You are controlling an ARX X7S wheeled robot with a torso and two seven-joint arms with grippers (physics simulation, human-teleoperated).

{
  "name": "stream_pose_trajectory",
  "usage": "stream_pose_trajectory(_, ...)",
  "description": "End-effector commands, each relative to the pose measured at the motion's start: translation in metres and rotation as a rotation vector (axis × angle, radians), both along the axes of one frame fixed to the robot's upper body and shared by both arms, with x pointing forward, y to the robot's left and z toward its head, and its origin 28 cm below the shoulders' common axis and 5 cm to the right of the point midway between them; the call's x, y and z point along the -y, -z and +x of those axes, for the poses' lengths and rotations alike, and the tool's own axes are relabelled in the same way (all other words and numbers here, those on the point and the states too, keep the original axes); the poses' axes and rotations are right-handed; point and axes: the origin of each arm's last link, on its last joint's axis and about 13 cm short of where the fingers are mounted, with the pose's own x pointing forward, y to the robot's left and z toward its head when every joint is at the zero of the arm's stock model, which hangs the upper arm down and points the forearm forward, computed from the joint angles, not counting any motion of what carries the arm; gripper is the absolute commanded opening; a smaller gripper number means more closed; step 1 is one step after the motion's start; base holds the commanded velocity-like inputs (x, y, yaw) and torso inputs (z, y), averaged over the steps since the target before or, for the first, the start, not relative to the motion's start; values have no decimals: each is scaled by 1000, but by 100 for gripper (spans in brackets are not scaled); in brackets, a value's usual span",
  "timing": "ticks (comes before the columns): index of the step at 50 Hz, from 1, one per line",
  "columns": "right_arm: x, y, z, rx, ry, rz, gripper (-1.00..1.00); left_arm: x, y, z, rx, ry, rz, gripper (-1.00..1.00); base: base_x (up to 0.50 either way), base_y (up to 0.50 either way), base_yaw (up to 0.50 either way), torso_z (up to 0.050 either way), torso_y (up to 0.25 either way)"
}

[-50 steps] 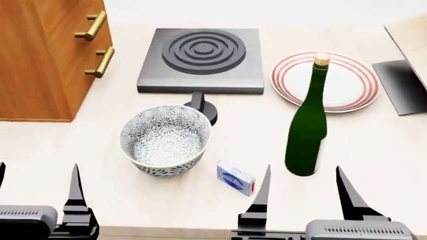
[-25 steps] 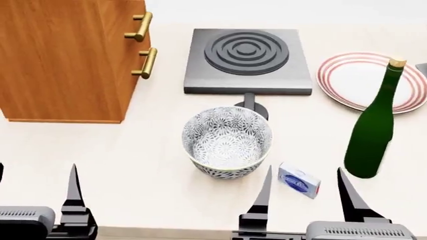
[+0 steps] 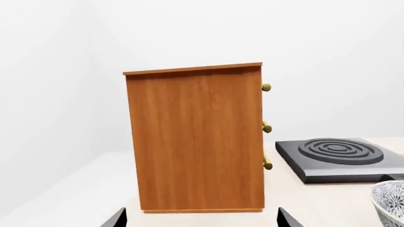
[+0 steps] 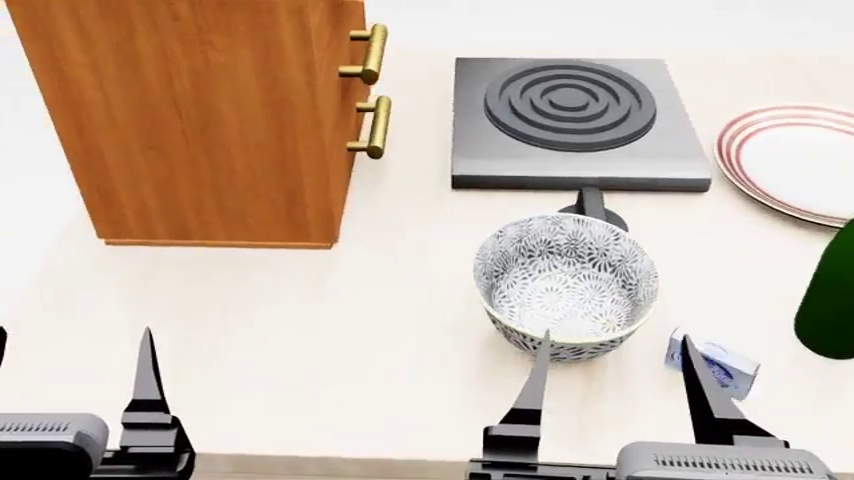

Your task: Put the bowl on the top of the cabinet.

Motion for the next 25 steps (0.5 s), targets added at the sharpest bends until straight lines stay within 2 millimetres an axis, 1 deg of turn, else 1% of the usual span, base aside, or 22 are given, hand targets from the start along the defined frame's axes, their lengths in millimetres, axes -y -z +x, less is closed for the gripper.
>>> stream_pose_trajectory(1, 0, 1, 1, -1, 3, 3, 100, -1, 0, 0, 0, -2, 0, 100, 0, 500, 0, 0, 0)
stream_pose_trajectory(5, 0, -1, 0, 3, 0, 11, 100, -1, 0, -1, 2, -3, -1, 100, 0, 403, 0, 0, 0)
stream_pose_trajectory(12, -1, -1, 0, 8, -4, 3, 100, -1, -1, -1, 3, -3, -2, 100, 0, 160, 0, 0, 0)
stream_pose_trajectory(18, -1, -1, 0, 11, -5, 10, 100, -2, 0, -2, 3, -5, -4, 100, 0, 488, 0, 0, 0)
stream_pose_trajectory(25, -1, 0, 0, 6, -5, 6, 100, -2, 1, -1, 1, -7, -6, 100, 0, 335, 0, 0, 0)
